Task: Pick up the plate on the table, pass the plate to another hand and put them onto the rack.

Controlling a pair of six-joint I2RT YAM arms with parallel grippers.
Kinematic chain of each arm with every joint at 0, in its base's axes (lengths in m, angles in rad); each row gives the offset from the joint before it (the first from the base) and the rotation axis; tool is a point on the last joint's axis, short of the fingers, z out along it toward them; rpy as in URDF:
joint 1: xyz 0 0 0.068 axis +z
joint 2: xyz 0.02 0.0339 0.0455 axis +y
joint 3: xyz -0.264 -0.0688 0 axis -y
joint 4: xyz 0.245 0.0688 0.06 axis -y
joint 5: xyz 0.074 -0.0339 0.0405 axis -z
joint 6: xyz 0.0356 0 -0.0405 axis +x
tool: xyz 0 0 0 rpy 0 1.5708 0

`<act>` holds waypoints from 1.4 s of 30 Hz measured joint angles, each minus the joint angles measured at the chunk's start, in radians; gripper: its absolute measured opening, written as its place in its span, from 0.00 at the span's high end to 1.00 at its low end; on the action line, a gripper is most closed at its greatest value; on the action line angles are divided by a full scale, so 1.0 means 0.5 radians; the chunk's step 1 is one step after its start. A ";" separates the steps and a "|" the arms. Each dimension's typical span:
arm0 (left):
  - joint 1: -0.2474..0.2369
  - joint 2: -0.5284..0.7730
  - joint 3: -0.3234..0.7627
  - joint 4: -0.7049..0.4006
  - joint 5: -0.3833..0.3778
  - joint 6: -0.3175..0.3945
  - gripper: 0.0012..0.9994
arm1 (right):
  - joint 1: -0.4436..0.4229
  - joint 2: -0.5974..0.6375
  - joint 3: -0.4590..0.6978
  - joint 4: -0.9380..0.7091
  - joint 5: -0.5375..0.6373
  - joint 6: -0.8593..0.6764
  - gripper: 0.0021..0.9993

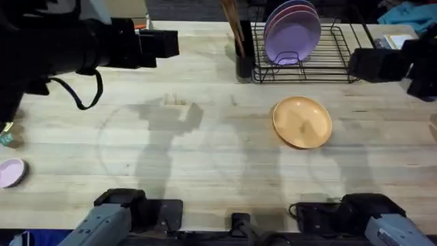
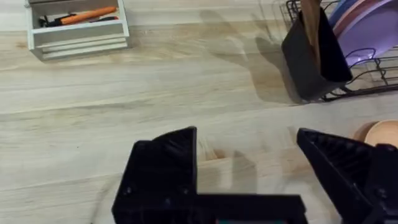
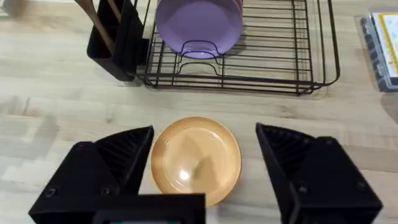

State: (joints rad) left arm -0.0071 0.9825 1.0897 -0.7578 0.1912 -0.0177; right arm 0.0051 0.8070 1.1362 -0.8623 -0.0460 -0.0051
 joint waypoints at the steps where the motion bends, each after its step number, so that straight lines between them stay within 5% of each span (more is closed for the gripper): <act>1: 0.000 0.000 0.000 0.002 0.000 0.000 0.01 | 0.000 0.000 0.000 0.000 0.000 -0.003 0.00; 23: -0.043 0.005 0.000 -0.161 0.000 -0.012 0.01 | -0.079 0.000 0.000 -0.087 0.000 -0.005 0.00; 28: -0.198 0.098 0.003 -0.159 0.000 -0.072 0.00 | -0.158 0.000 0.000 -0.086 0.000 -0.005 0.00; 42: -0.892 0.536 0.003 0.074 -0.117 -0.437 0.00 | -0.254 0.000 0.000 -0.089 0.000 -0.005 0.00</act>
State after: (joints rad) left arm -0.4531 1.2503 1.0912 -0.7209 0.1328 -0.2361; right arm -0.1219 0.8070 1.1362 -0.9066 -0.0460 -0.0074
